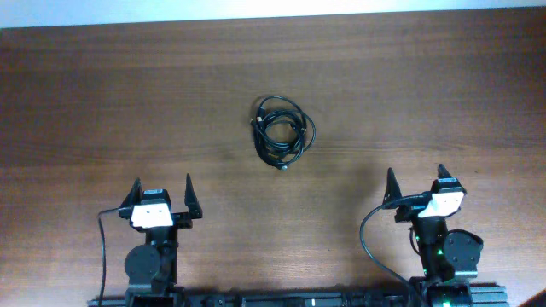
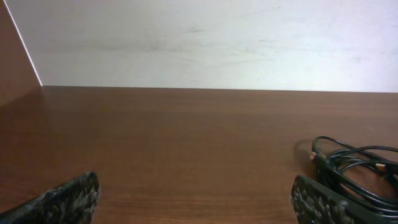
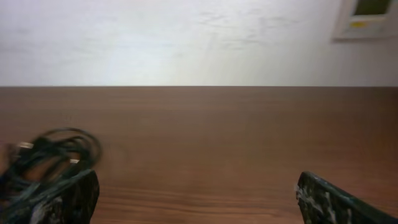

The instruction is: Untangle cables

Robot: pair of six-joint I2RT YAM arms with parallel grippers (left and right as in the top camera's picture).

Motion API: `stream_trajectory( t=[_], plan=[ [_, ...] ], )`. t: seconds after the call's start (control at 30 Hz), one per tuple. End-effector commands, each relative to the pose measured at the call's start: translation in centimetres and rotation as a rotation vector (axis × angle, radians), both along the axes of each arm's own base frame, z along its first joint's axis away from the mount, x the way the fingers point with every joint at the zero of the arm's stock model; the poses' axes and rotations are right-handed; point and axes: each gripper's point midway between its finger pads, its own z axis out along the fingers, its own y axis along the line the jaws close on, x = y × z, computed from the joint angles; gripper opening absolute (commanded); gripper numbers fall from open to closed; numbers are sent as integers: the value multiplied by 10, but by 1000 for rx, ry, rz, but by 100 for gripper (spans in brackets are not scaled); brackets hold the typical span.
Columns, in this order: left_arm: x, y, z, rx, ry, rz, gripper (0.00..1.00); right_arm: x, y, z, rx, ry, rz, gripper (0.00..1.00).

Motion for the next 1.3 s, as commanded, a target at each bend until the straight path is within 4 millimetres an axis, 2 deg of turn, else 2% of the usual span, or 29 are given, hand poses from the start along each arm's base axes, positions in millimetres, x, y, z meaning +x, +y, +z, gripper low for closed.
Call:
stream_trajectory(
  t=[0.0,0.03,0.07,0.1,0.17,0.23,0.3,0.37,0.47,0.5,0.57,0.63,0.7,0.8,0.83,0.87,0.93,0.97,1.03,1.07,1.13,1.17,1.2,1.27],
  plan=[
    [0,-24,-3,-5,12,-137,99,-19,66,4,371,80,383,98],
    [-1,-31,1,-7,-6,-180,99,-32,89,4,464,142,523,98],
    [-1,-38,5,-9,-19,-220,99,-43,102,4,501,184,618,98],
    [-3,-49,13,-10,-55,-286,99,-47,106,9,512,178,653,98],
    [-7,-58,39,0,-160,-341,99,-51,110,25,492,116,702,98],
    [-13,-64,70,17,-280,-376,99,-53,110,47,442,4,729,98],
    [-21,-63,98,33,-356,-374,99,-58,106,79,381,-159,732,98],
    [-29,-63,126,54,-412,-371,99,-56,99,96,358,-229,682,98],
    [-38,-63,168,124,-461,-361,99,-59,91,124,199,-348,615,98],
    [-37,-67,187,148,-437,-388,99,-58,82,139,188,-382,549,98],
    [-29,-83,204,198,-357,-483,99,-58,71,163,136,-415,463,98],
    [-9,-96,212,213,-197,-569,99,-58,70,178,48,-358,435,99],
    [21,-102,209,159,67,-626,99,-49,70,193,29,-188,424,98],
    [55,-106,196,67,398,-657,99,-30,69,208,97,83,415,98],
    [61,-111,191,34,474,-689,99,-24,70,212,119,165,415,98],
    [67,-122,187,-29,562,-762,99,-20,79,218,161,271,476,99],
    [73,-141,178,-130,646,-880,99,-25,112,236,272,363,717,98],
    [76,-155,169,-221,692,-983,99,-26,127,232,355,447,847,98],
    [86,-161,153,-273,740,-1015,99,-15,136,220,407,523,937,99],
    [93,-162,140,-308,788,-1010,99,-3,140,197,433,628,910,98],
    [101,-162,124,-346,841,-995,99,17,143,147,320,793,727,98],
    [107,-159,114,-345,871,-965,99,24,143,130,266,855,645,98],
    [114,-151,100,-340,919,-876,99,30,147,117,209,913,582,98],
    [137,-106,56,-365,1067,-455,99,49,155,97,70,1046,466,98]
  ],
)
